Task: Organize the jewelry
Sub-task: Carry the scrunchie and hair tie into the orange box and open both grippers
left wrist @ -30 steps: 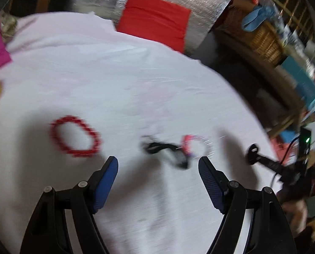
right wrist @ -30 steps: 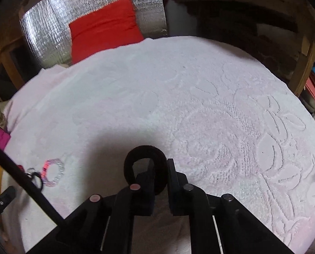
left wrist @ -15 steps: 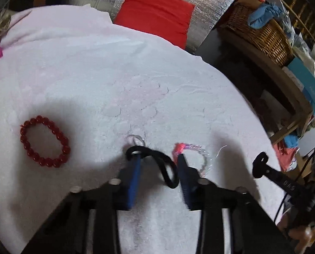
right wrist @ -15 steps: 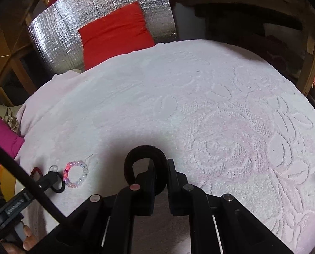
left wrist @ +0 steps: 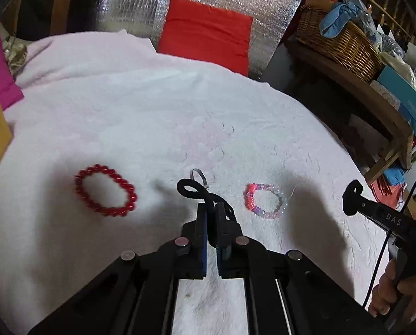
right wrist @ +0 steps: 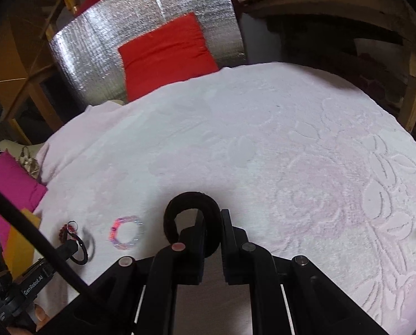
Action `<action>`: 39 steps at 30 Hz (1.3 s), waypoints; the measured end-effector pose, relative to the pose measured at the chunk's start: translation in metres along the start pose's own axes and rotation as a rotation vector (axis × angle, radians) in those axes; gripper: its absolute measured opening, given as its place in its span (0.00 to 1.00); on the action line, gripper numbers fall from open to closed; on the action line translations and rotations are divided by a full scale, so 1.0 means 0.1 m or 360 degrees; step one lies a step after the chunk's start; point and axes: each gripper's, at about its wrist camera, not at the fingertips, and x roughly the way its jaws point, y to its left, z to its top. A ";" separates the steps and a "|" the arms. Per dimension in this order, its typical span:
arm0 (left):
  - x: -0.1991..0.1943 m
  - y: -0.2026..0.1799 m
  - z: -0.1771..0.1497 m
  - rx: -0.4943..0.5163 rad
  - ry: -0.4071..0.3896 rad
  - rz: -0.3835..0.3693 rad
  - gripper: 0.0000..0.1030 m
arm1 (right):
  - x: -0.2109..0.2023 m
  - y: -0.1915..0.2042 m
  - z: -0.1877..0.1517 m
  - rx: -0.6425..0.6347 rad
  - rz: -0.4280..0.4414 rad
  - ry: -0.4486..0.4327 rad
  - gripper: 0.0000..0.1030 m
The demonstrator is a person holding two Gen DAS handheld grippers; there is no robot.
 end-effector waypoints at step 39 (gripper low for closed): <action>-1.30 0.87 -0.07 0.0043 -0.0339 0.0563 0.05 | -0.11 1.69 -0.61 -0.0358 0.0476 -0.0113 0.10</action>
